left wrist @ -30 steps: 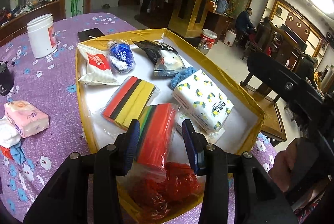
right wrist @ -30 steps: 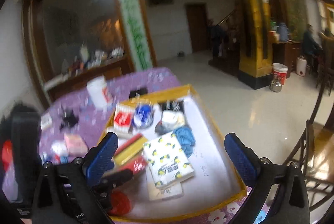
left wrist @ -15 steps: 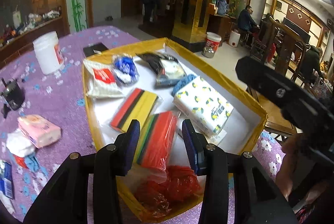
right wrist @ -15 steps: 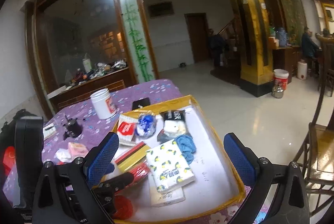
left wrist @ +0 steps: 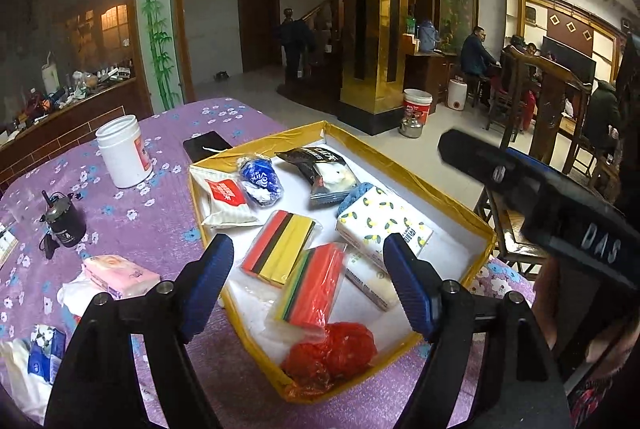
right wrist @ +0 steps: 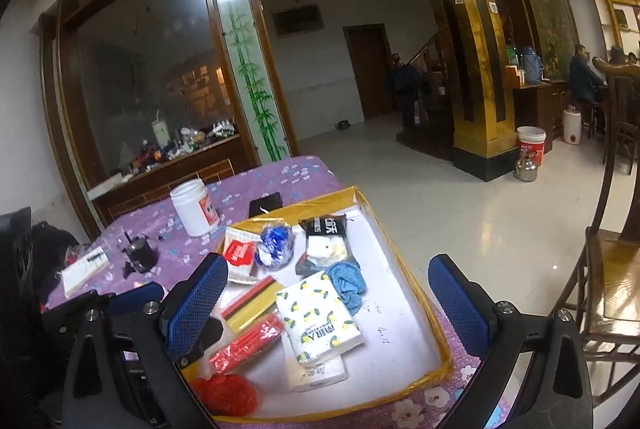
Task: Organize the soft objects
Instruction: 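Move both grippers back over the remaining items on the table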
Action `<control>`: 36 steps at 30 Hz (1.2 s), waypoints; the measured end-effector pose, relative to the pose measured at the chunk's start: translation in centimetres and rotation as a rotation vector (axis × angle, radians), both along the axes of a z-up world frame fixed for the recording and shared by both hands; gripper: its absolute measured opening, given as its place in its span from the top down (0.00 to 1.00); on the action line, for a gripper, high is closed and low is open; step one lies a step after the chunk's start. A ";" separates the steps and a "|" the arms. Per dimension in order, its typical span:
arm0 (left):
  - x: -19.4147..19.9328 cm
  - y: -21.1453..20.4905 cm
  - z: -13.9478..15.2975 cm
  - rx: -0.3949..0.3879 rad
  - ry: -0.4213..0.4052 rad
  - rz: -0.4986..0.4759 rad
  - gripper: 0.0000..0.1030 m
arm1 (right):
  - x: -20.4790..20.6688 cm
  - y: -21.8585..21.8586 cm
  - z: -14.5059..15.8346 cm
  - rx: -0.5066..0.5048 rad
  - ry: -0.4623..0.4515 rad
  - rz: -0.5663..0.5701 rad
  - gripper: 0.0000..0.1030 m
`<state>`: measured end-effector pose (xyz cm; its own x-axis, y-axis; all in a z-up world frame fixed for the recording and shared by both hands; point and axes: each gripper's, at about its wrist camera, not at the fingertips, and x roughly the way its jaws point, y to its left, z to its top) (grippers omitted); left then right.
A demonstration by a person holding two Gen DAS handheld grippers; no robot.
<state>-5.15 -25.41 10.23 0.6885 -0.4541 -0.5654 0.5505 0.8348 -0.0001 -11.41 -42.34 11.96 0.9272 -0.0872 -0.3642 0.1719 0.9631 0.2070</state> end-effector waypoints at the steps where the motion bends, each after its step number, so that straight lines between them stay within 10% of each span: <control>1: 0.0 0.3 0.1 -0.002 0.003 0.002 0.25 | -0.1 -0.2 0.1 0.012 -0.011 -0.002 0.01; 10: -1.3 3.8 0.1 -0.048 0.044 0.000 0.25 | -0.4 -1.2 0.3 0.142 -0.036 0.031 0.02; 18: -2.9 11.2 -0.6 -0.074 0.084 0.086 0.25 | 1.0 6.4 -0.2 0.085 0.067 0.271 0.03; 31: -1.0 32.8 -4.1 -0.256 0.304 0.587 0.25 | 1.2 19.2 -2.0 -0.129 0.156 0.506 0.05; 36: 3.1 35.1 -6.3 -0.348 0.424 0.630 0.25 | 1.8 20.8 -2.7 -0.114 0.200 0.542 0.05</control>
